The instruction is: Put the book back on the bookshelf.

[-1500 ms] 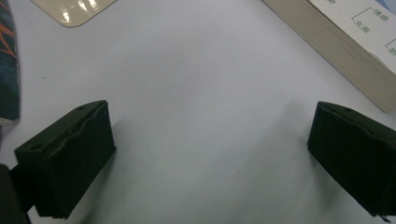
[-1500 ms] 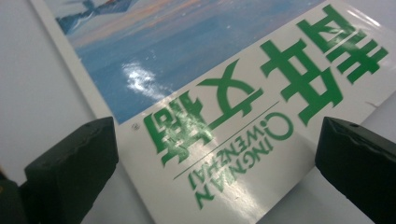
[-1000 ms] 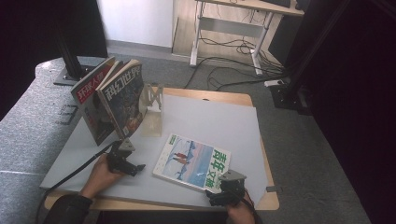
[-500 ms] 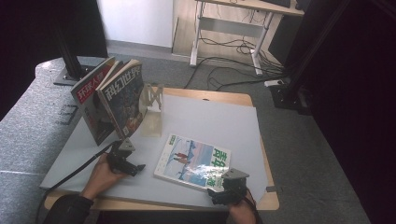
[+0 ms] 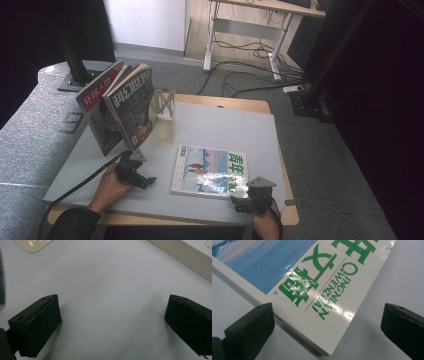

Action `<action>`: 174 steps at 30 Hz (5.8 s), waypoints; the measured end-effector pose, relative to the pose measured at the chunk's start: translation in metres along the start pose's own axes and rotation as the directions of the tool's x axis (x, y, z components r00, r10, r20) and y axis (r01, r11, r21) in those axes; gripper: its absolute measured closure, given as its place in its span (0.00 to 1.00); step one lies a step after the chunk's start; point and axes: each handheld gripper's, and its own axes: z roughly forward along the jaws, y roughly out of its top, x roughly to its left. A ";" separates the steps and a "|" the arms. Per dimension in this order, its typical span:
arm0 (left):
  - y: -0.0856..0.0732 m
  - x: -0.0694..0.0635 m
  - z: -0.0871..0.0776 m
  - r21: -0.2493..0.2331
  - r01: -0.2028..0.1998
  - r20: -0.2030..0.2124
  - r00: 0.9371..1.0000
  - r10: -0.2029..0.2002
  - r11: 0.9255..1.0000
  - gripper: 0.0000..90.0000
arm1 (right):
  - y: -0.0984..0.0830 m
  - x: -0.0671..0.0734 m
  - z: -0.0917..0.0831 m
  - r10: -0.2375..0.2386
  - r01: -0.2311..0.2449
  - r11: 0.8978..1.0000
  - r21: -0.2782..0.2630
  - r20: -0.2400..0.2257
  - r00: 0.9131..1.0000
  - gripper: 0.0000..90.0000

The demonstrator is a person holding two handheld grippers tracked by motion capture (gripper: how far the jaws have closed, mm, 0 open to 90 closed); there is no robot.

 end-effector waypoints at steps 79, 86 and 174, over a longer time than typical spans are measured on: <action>0.127 -0.008 0.095 -0.058 -0.122 0.227 0.965 0.132 0.991 0.00 | -0.005 -0.029 0.004 0.052 -0.047 0.996 -0.079 0.062 0.997 0.01; 0.126 -0.010 0.092 -0.044 -0.120 0.226 0.966 0.127 0.992 0.00 | -0.004 -0.029 0.003 0.041 -0.034 0.996 -0.079 0.085 0.996 0.01; 0.043 -0.083 0.031 -0.016 -0.100 0.326 0.940 0.099 0.995 0.00 | 0.053 -0.046 0.053 0.103 -0.108 0.993 -0.047 -0.092 0.990 0.06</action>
